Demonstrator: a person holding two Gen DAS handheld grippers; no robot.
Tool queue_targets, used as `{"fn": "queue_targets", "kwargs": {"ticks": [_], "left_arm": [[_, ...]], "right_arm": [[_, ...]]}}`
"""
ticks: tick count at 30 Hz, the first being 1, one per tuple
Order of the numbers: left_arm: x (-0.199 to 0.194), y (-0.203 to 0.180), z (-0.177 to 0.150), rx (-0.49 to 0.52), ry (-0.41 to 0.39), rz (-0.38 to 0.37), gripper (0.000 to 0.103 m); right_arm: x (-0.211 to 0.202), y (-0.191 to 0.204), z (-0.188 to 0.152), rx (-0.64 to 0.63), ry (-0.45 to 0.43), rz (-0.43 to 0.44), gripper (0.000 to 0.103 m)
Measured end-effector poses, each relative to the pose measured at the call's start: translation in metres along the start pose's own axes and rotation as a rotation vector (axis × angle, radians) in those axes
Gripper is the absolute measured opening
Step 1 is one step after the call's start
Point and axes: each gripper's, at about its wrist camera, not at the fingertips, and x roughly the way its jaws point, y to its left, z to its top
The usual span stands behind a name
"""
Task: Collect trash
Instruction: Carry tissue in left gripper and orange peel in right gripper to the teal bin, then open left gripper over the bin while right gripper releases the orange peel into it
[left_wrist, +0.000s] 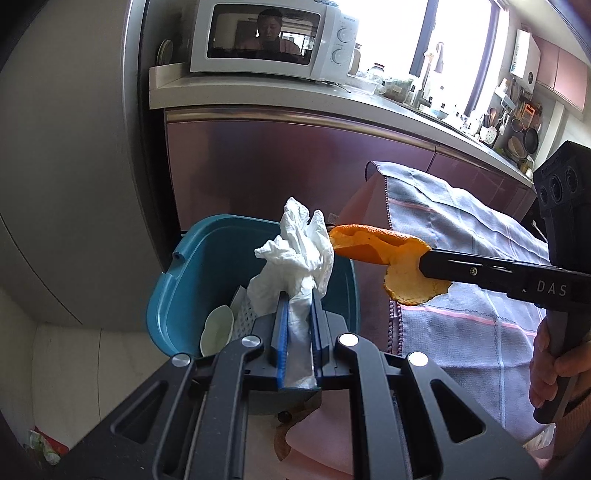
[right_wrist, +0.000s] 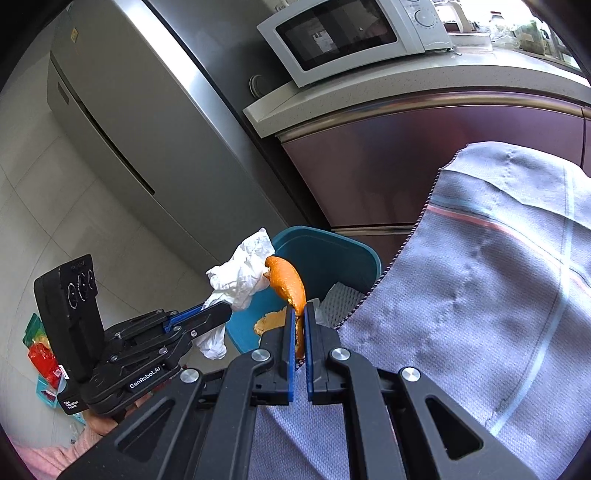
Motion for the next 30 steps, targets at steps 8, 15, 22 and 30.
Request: {"fn": "queue_targets", "kwargs": {"ticks": [8,15,22,30], "left_arm": [[0.013,0.002,0.002,-0.017,0.015,0.007,0.011],[0.023,0.004,0.002,-0.022,0.027,0.017,0.011],[0.037,0.005,0.003,-0.034,0.048,0.030,0.011],[0.054,0.003,0.002,-0.040,0.070,0.039,0.012]], "right_arm": [[0.022,0.008,0.007,-0.009,0.032,-0.023,0.003],[0.035,0.010,0.008,-0.011,0.060,-0.035,0.004],[0.049,0.014,0.012,-0.011,0.086,-0.049,0.004],[0.072,0.020,0.019,-0.018,0.124,-0.074,0.004]]}}
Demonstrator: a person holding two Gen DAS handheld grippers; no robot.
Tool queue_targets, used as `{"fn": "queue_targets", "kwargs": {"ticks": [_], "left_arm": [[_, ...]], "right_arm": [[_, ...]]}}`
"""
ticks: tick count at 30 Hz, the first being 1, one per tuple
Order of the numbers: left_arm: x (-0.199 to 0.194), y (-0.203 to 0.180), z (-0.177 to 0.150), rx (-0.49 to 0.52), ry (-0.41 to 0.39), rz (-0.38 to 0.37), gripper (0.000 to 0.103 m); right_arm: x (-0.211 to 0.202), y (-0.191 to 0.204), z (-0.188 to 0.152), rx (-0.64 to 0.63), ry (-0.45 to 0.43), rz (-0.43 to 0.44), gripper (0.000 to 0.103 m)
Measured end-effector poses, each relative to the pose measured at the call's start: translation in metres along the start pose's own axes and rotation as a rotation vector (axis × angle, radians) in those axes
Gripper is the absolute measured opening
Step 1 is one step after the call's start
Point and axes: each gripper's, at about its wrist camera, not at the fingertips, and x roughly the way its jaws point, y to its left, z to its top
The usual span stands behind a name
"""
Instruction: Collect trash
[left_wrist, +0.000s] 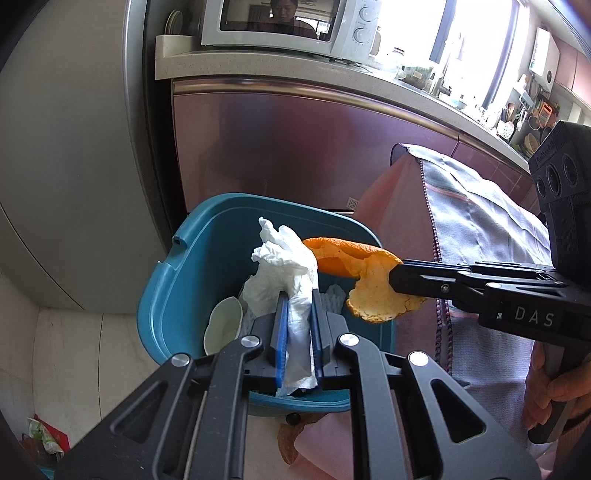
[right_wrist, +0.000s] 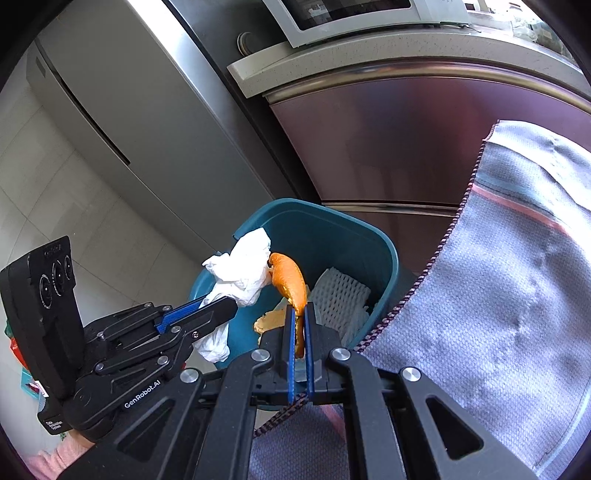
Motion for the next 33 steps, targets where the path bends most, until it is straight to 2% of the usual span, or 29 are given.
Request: {"fn": "queue_targets", "kwargs": {"ticks": [15,19,22,23,26,27,28,31,33], "left_arm": [[0.031,-0.003,0.002,-0.022,0.035,0.000,0.013],[0.037,-0.002,0.001,-0.030,0.049,-0.003,0.018],[0.038,-0.002,0.000,-0.037,0.052,-0.012,0.031],[0.038,-0.002,-0.001,-0.038,0.048,-0.014,0.037],[0.031,-0.005,-0.002,-0.032,0.028,-0.018,0.045],[0.027,-0.005,-0.003,-0.029,0.017,-0.019,0.050],[0.023,-0.006,-0.004,-0.026,0.004,-0.018,0.052],[0.007,-0.008,-0.007,-0.017,-0.041,-0.030,0.061],[-0.007,-0.009,-0.011,-0.014,-0.083,-0.028,0.079]], "right_arm": [[0.022,0.009,0.008,-0.021,0.019,-0.023,0.008],[0.021,0.007,0.007,-0.017,0.015,-0.021,0.008],[0.017,0.005,0.004,-0.013,0.005,-0.017,0.011],[0.015,0.004,0.003,-0.013,-0.002,-0.017,0.016],[0.004,0.003,-0.002,-0.021,-0.033,-0.023,0.032],[0.000,0.002,-0.004,-0.025,-0.046,-0.023,0.036],[-0.006,0.001,-0.007,-0.029,-0.061,-0.026,0.037],[-0.026,-0.001,-0.018,-0.040,-0.115,-0.036,0.049],[-0.042,-0.001,-0.028,-0.052,-0.155,-0.058,0.058]]}}
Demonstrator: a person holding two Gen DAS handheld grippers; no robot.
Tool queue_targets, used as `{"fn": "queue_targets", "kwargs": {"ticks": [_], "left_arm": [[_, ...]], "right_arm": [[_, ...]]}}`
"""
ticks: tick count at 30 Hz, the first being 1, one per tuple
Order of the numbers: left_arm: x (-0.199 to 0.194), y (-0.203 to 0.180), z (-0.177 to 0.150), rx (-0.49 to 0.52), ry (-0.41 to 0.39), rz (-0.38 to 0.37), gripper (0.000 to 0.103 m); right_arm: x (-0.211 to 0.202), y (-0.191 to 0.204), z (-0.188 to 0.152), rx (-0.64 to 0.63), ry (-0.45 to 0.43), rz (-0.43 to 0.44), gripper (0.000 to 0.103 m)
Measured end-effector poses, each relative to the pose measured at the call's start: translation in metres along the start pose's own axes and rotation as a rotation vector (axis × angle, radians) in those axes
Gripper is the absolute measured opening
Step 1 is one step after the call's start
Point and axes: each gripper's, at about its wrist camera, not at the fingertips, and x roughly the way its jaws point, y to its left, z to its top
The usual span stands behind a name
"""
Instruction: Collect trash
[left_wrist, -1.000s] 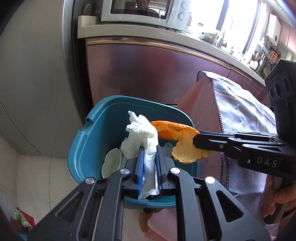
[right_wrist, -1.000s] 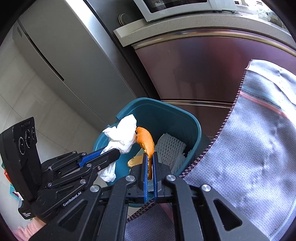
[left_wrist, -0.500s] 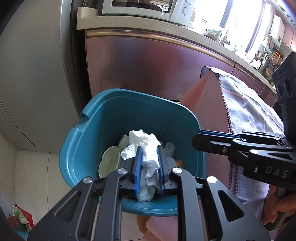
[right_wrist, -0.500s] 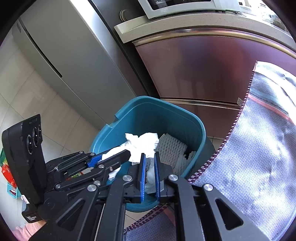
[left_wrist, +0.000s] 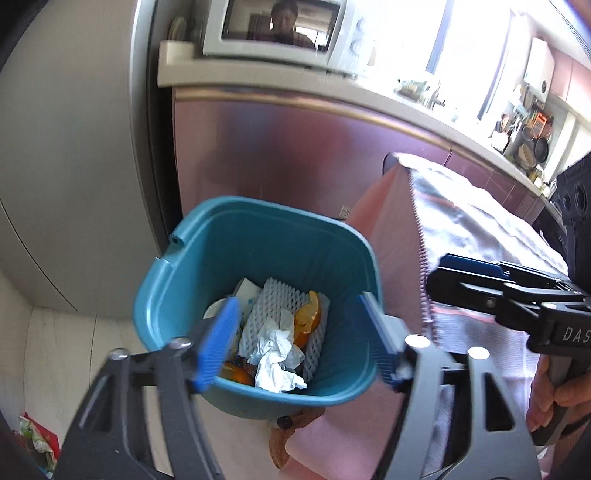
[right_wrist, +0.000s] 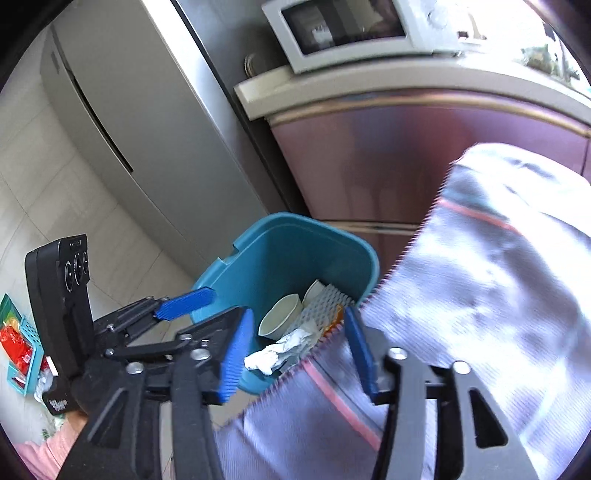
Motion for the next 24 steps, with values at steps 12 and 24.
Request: {"fn": "queue_targets", "kwargs": {"ticks": [12,24], "left_arm": [[-0.089,-0.050,-0.023,0.088,-0.278,-0.016,0.097],[-0.141,-0.128,-0.058,0.169,-0.468,-0.021,0.097]], "right_arm": [[-0.121,-0.004,-0.064,-0.089,-0.315,-0.262,0.096],[-0.217,-0.025,-0.148,0.009,-0.555,-0.574,0.096]]}}
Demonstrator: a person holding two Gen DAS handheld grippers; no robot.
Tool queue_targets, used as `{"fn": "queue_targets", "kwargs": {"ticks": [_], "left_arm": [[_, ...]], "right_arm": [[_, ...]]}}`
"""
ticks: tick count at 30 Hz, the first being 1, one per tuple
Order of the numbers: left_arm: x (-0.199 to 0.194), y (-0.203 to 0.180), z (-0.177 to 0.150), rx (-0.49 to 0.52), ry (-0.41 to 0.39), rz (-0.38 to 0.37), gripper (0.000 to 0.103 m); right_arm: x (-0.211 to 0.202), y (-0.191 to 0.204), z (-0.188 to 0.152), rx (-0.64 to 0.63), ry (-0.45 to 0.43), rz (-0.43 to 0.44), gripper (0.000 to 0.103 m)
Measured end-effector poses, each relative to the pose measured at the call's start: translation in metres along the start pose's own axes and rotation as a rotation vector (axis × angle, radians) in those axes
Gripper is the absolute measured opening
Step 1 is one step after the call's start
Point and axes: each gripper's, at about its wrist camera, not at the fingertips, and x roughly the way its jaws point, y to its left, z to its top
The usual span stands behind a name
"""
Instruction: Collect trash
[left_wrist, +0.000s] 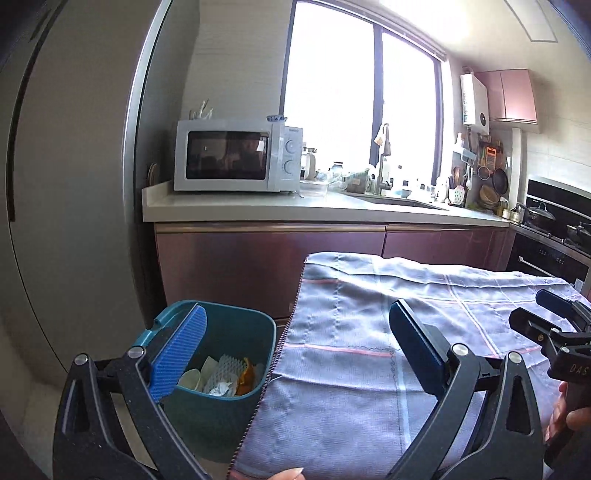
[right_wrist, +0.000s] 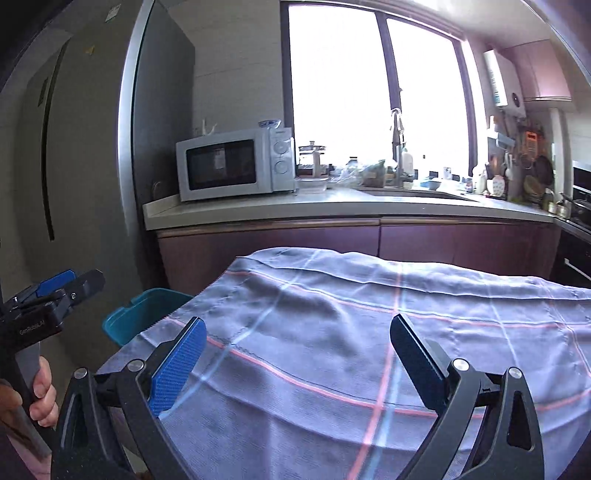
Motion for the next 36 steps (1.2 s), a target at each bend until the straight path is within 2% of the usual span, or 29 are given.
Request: {"fn": "queue_targets", "kwargs": {"ticks": [3,11,24,36], "left_arm": [[-0.008,-0.020,-0.001,0.024,-0.017,-0.018,0.097],[-0.018,-0.044,-0.008,0.036,-0.034,-0.032,0.097],[-0.019,-0.045,-0.010,0.037,-0.079,-0.010,0.097],[-0.014,-0.048,-0.008,0.039,-0.087,-0.012,0.097]], "right_arm": [[-0.017,-0.010,-0.006,0.012,-0.048,-0.045,0.096],[-0.031,-0.020,-0.009,0.035,-0.096,-0.065,0.096],[-0.041,-0.023,-0.010,0.036,-0.136,-0.104,0.096],[-0.043,-0.026,-0.010,0.050,-0.143,-0.114,0.096]]}}
